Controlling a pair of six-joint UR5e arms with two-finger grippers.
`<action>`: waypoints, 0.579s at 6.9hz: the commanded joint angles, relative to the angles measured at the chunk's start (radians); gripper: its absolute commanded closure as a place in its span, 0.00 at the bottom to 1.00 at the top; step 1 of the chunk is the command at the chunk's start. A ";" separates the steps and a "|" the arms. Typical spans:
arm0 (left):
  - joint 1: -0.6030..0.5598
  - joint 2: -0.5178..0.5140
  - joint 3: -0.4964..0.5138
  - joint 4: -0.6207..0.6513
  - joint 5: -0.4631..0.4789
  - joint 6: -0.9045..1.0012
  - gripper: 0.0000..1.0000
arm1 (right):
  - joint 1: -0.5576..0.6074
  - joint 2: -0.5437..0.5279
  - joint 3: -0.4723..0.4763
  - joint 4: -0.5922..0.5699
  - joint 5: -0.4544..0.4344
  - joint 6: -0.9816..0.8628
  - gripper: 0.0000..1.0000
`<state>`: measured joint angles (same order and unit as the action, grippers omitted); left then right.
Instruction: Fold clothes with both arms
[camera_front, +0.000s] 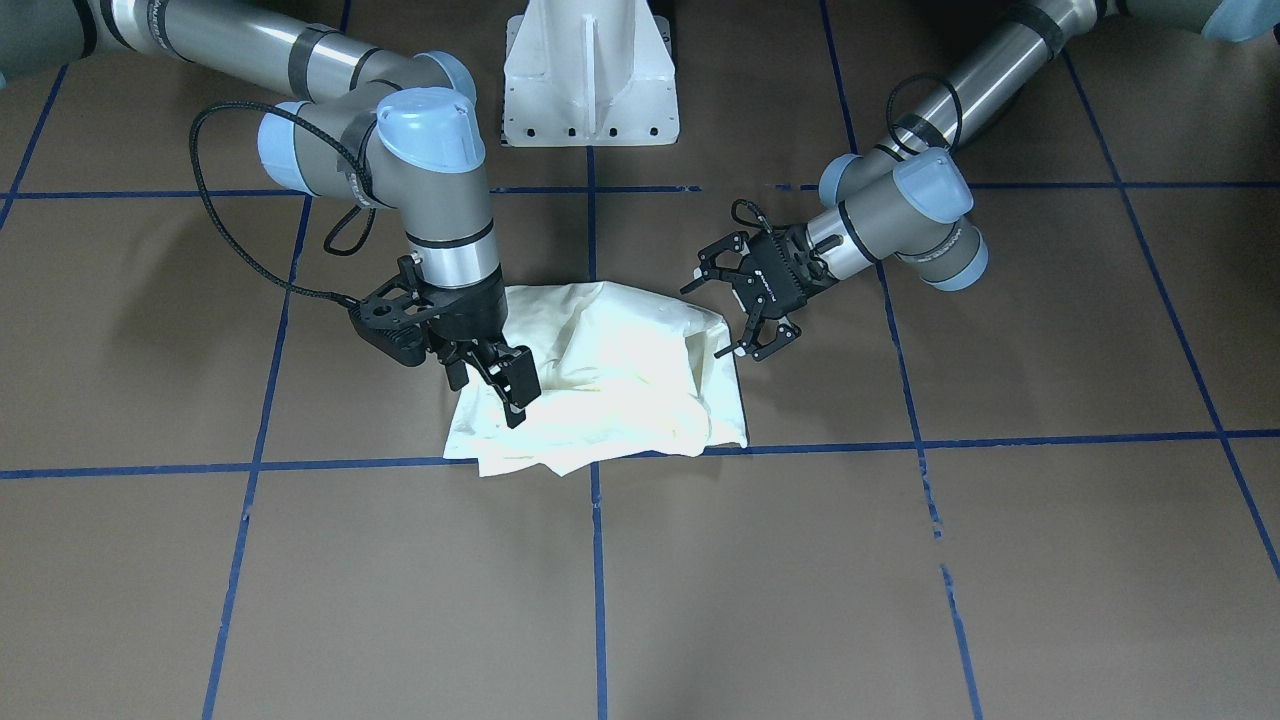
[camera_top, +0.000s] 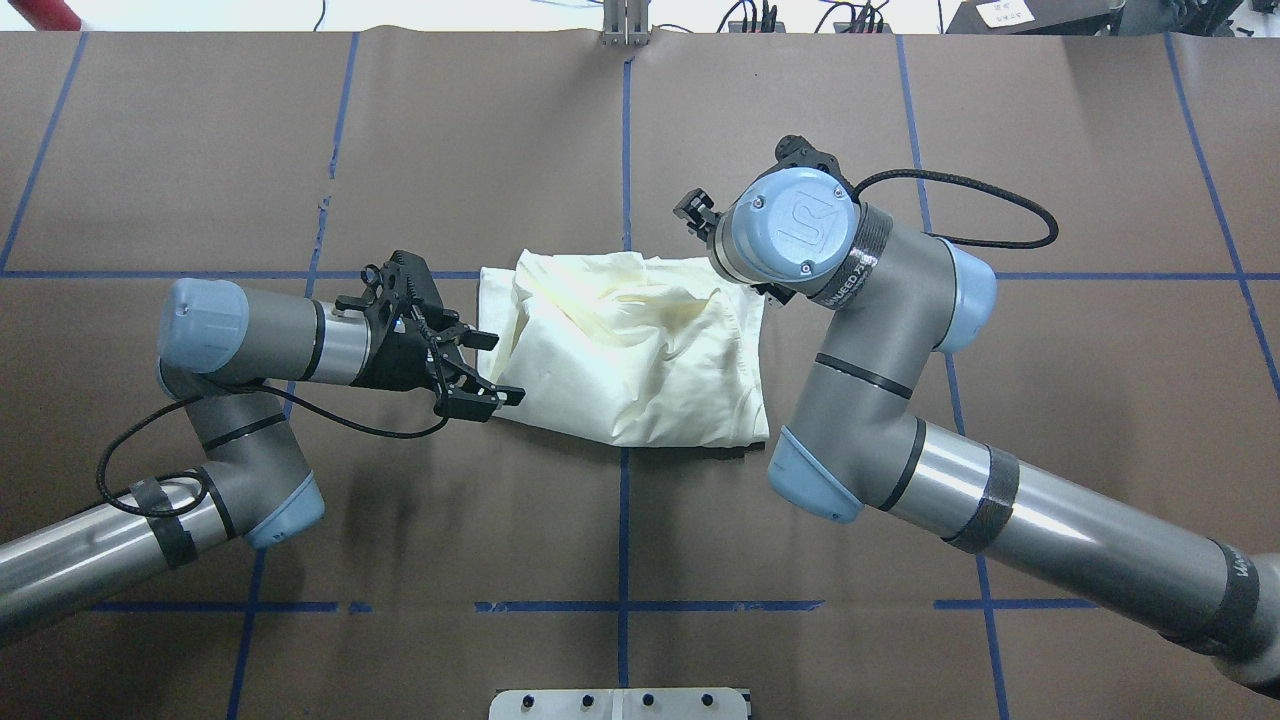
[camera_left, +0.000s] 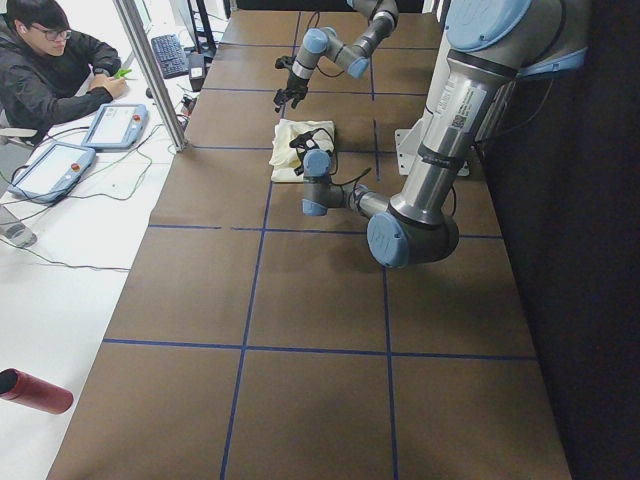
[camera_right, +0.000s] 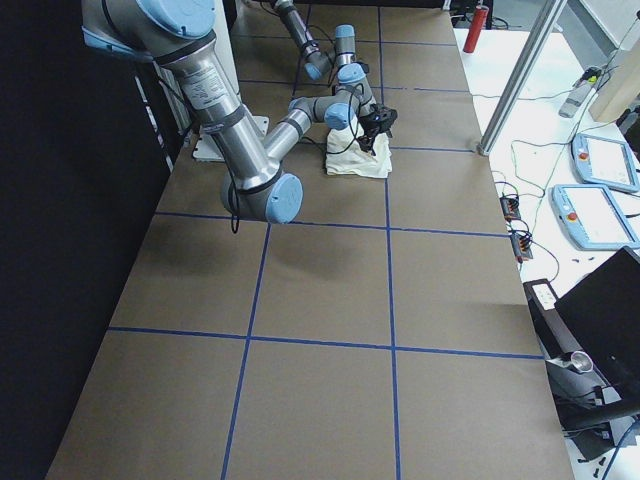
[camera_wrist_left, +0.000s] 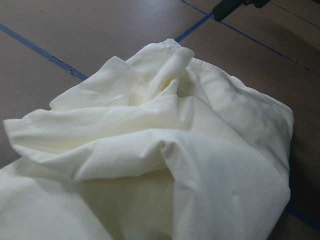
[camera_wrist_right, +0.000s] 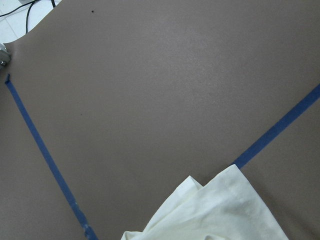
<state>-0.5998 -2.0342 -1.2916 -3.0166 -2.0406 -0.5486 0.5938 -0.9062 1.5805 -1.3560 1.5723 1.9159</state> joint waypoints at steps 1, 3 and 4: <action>0.002 -0.008 0.003 -0.033 -0.012 -0.004 0.06 | 0.000 -0.002 0.003 0.000 0.000 -0.001 0.00; 0.003 -0.011 0.002 -0.054 -0.020 -0.007 0.11 | 0.001 -0.002 0.003 0.000 -0.003 0.000 0.00; 0.003 -0.018 0.002 -0.054 -0.018 -0.008 0.11 | 0.001 -0.002 0.003 0.000 0.000 -0.001 0.00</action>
<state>-0.5973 -2.0464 -1.2898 -3.0660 -2.0588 -0.5550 0.5950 -0.9080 1.5830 -1.3560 1.5710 1.9151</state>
